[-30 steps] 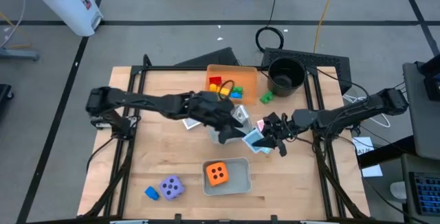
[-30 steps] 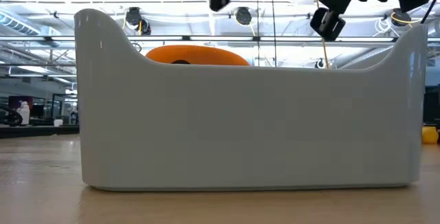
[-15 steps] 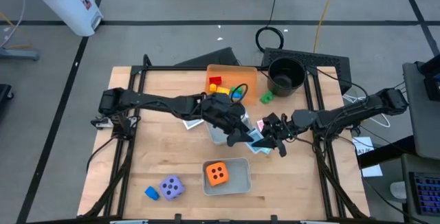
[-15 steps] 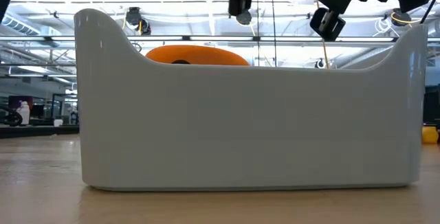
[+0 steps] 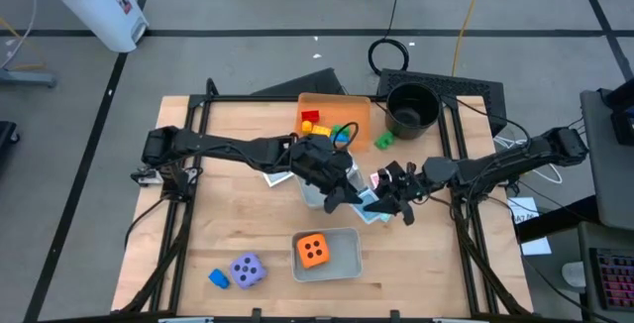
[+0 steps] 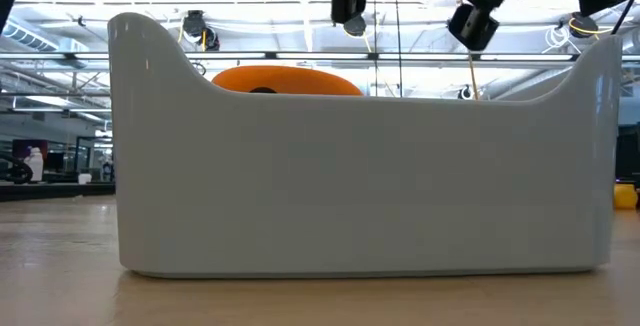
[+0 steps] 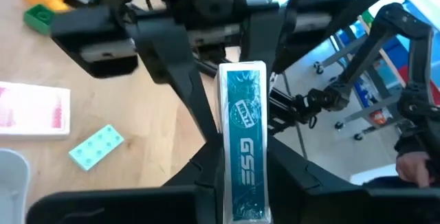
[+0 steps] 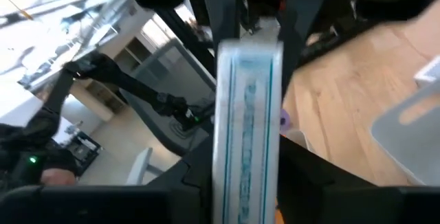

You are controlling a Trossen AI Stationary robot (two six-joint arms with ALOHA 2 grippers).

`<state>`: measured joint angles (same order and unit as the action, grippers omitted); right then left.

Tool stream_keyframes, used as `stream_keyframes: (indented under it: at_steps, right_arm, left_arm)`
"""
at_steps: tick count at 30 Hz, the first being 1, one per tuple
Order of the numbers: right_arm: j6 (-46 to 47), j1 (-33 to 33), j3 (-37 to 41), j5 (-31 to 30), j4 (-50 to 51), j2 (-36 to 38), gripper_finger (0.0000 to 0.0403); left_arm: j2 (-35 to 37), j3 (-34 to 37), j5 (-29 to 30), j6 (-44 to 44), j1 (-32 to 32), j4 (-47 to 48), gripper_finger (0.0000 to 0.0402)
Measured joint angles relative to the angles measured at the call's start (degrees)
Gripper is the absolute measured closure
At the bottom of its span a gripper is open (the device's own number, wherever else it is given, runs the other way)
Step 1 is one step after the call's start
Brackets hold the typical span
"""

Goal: Pick & Place Toys
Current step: Put the blue deck of cards into the top gray bin

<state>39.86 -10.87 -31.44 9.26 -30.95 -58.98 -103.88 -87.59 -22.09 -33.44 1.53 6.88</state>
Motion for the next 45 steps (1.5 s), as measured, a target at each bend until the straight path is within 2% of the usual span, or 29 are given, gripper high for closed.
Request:
stream_keyframes:
  at_steps: [8, 13, 16, 21, 23, 27, 34, 37, 41, 45]
  right_arm:
    - [2.7, 2.7, -0.1, 0.4, -1.3, 0.1, 0.0247]
    - [3.4, 7.3, -0.1, 4.2, -1.2, 0.4, 0.0207]
    - [3.3, 10.1, -0.1, 4.5, -1.3, 0.7, 0.0182]
    - [-2.6, 14.5, -0.1, 4.5, -1.0, 1.6, 0.0155]
    - [-3.5, 16.2, -0.1, 4.3, -1.3, 1.6, 0.015]
    - [-1.3, 19.2, -0.1, 4.3, -2.3, 1.6, 0.0147]
    - [-1.5, 22.7, -0.1, 4.3, -1.4, 1.6, 0.0153]
    - [-1.5, 24.2, -0.1, 4.2, 0.6, 1.6, 0.0156]
    - [-1.5, 25.8, -0.1, 3.9, 2.6, 1.5, 0.0156]
    - [-1.7, 27.1, -0.1, 2.1, 5.3, 1.5, 0.0156]
  left_arm:
    - [2.0, 0.1, -0.4, 0.7, -0.6, 2.9, 0.0327]
    - [4.7, 0.1, 1.3, 3.1, -1.9, 12.0, 0.033]
    - [6.1, 0.1, 3.3, 4.5, -3.2, 17.6, 0.0326]
    - [8.1, 0.0, 6.1, 9.0, -6.5, 28.0, 0.0328]
    - [8.2, 0.1, 6.1, 11.2, -8.0, 32.4, 0.0332]
    - [8.2, 0.1, 4.9, 16.2, -11.0, 35.3, 0.0331]
    - [7.3, 0.1, 1.5, 25.0, -17.3, 35.9, 0.0327]
    - [4.8, 0.1, 0.0, 28.2, -19.4, 36.5, 0.0329]
    - [0.8, 0.1, -4.9, 30.6, -21.0, 36.3, 0.0324]
    - [-2.7, 0.1, -6.2, 31.9, -21.4, 36.7, 0.0325]
